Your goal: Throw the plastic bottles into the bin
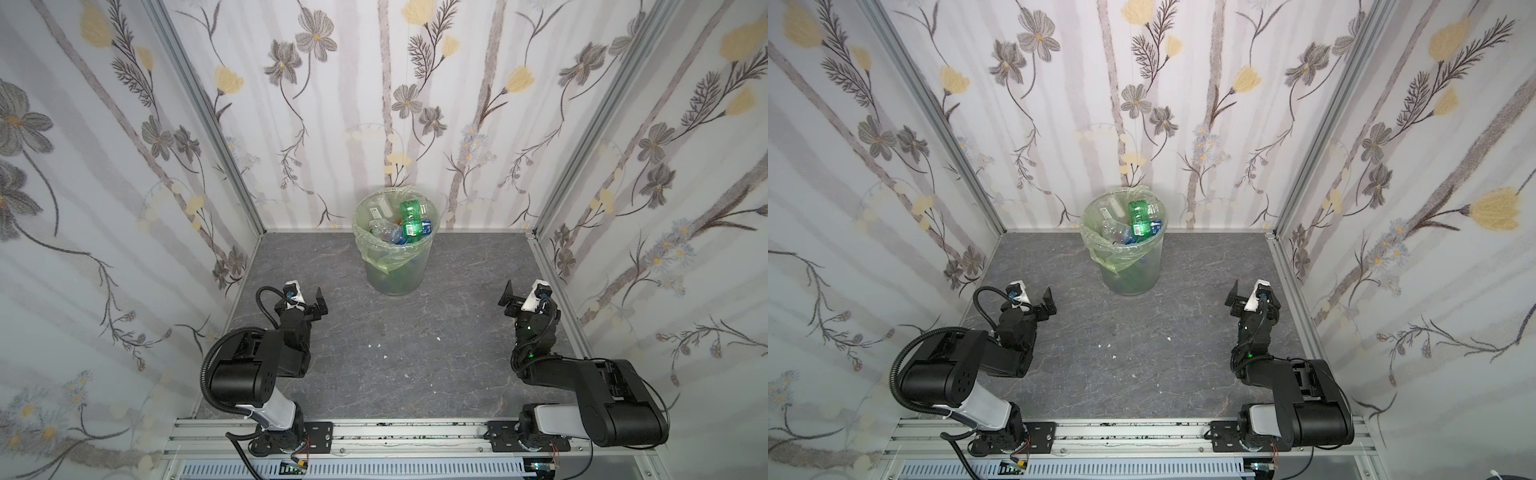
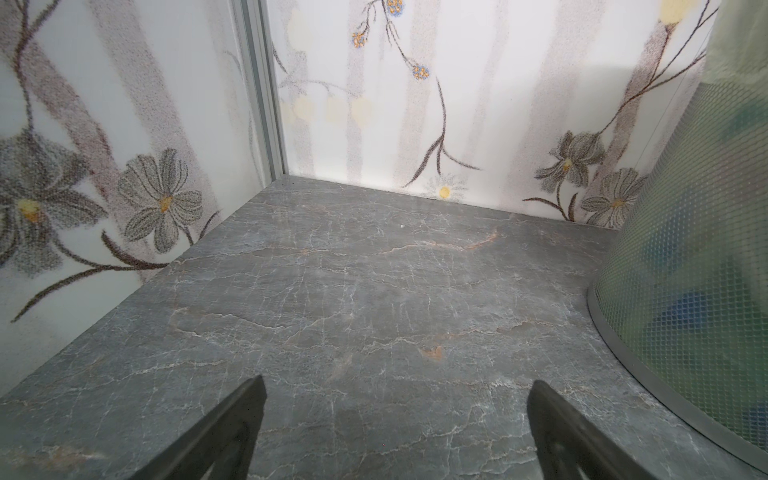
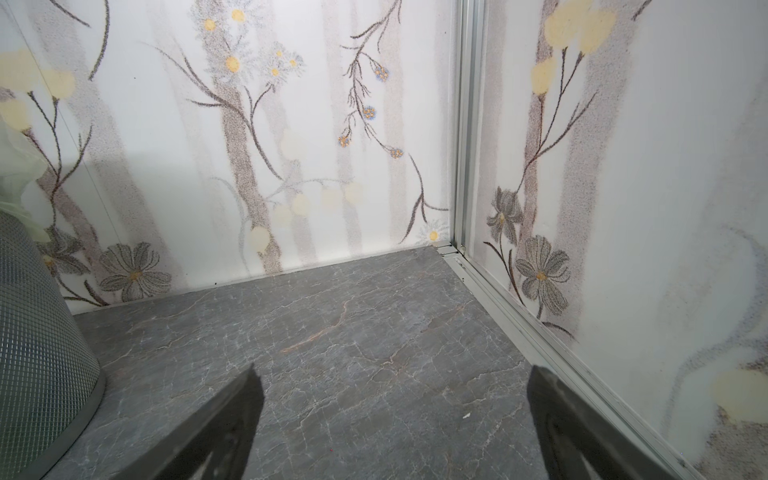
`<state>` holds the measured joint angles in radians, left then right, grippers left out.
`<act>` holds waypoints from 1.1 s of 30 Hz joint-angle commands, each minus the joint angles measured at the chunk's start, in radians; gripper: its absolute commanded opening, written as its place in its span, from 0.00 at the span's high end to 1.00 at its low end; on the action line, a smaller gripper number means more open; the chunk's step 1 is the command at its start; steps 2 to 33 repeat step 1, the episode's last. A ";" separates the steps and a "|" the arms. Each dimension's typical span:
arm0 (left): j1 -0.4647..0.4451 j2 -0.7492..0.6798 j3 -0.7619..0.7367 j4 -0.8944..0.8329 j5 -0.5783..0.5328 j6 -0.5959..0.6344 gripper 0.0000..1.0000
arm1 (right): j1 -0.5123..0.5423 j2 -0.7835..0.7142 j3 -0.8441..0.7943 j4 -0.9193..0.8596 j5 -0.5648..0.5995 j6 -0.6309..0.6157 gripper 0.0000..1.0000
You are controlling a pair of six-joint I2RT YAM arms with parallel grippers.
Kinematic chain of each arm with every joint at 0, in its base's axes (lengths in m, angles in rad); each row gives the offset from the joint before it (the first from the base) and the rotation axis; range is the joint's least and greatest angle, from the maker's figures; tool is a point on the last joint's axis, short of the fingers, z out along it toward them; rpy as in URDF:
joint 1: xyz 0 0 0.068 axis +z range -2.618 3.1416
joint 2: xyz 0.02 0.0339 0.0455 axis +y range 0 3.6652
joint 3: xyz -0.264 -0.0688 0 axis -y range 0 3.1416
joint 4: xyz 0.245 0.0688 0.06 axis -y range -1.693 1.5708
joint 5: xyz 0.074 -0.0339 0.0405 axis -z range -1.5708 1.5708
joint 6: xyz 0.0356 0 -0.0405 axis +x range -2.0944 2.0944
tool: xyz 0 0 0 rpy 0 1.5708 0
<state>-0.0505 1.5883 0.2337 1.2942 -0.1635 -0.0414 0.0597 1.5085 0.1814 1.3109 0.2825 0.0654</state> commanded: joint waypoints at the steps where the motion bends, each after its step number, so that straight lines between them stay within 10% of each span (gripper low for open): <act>1: 0.001 0.000 0.006 0.054 0.004 -0.008 0.00 | 0.000 0.001 0.005 0.030 -0.015 -0.015 0.00; 33: 0.001 0.000 0.006 0.054 0.004 -0.008 0.00 | 0.000 0.001 0.005 0.030 -0.015 -0.015 0.00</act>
